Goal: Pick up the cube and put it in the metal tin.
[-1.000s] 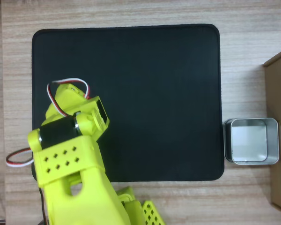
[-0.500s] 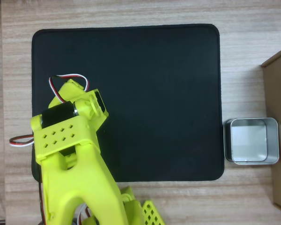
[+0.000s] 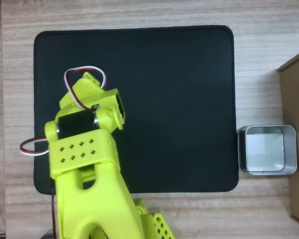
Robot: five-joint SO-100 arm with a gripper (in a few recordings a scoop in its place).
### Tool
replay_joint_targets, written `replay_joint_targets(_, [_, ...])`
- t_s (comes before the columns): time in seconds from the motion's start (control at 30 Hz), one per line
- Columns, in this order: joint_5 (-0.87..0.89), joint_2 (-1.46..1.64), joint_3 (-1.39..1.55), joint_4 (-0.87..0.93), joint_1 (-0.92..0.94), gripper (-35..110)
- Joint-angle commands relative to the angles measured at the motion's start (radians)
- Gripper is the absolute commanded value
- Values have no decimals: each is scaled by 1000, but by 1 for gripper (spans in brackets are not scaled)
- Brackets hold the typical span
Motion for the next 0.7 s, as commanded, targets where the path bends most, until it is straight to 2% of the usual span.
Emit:
replay_joint_targets(0.0, [-20,66,14,2,6,0])
replay_joint_targets(0.27, [-18,310,46,66,156,0])
replay_joint_targets(0.67, [-2,663,153,130,571,0])
